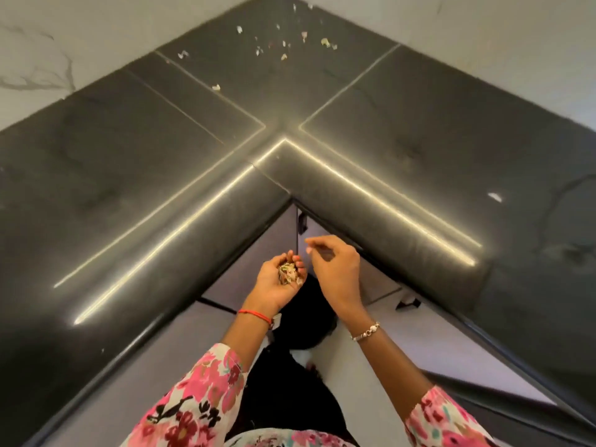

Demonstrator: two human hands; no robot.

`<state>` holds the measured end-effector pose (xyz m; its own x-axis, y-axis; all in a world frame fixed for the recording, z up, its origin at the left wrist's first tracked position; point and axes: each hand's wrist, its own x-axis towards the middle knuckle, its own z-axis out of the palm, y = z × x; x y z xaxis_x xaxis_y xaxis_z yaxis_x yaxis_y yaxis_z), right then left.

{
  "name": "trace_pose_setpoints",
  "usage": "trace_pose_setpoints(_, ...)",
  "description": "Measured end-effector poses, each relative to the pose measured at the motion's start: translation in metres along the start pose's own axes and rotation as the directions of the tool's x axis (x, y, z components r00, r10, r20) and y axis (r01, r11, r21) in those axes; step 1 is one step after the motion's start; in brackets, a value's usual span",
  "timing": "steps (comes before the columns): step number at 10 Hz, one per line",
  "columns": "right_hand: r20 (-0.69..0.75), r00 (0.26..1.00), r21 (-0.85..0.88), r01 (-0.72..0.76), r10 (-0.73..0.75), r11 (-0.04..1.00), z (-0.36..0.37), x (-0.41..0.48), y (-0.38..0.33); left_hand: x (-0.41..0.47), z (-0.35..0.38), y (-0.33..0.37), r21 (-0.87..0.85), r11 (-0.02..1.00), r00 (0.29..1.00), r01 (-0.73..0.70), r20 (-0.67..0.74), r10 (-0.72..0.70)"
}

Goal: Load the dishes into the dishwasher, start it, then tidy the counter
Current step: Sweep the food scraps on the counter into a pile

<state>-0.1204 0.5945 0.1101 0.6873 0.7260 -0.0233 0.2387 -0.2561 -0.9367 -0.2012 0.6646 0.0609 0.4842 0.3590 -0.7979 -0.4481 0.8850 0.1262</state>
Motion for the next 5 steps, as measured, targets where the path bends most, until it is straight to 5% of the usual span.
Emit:
trace_pose_setpoints(1,0.063,0.945,0.091,-0.326,0.321,0.941,-0.002,-0.023,0.064,0.016,-0.038,-0.024,0.059,0.997,0.992,0.047,-0.116,-0.04)
trace_pose_setpoints(2,0.143,0.796,0.16,-0.605,0.588,0.78,0.011,-0.038,0.132,0.053,-0.077,-0.045,0.155,0.984,0.964,0.083,-0.264,-0.039)
trace_pose_setpoints(3,0.149,0.689,0.143,-0.725,0.71,0.674,0.032,-0.044,0.203,0.103,-0.115,-0.062,0.311,0.943,0.928,0.116,-0.372,0.009)
trace_pose_setpoints(5,0.137,0.552,0.17,-0.831,0.822,0.53,0.083,-0.034,0.337,0.205,-0.183,-0.071,0.497,0.855,0.928,0.148,-0.368,0.053)
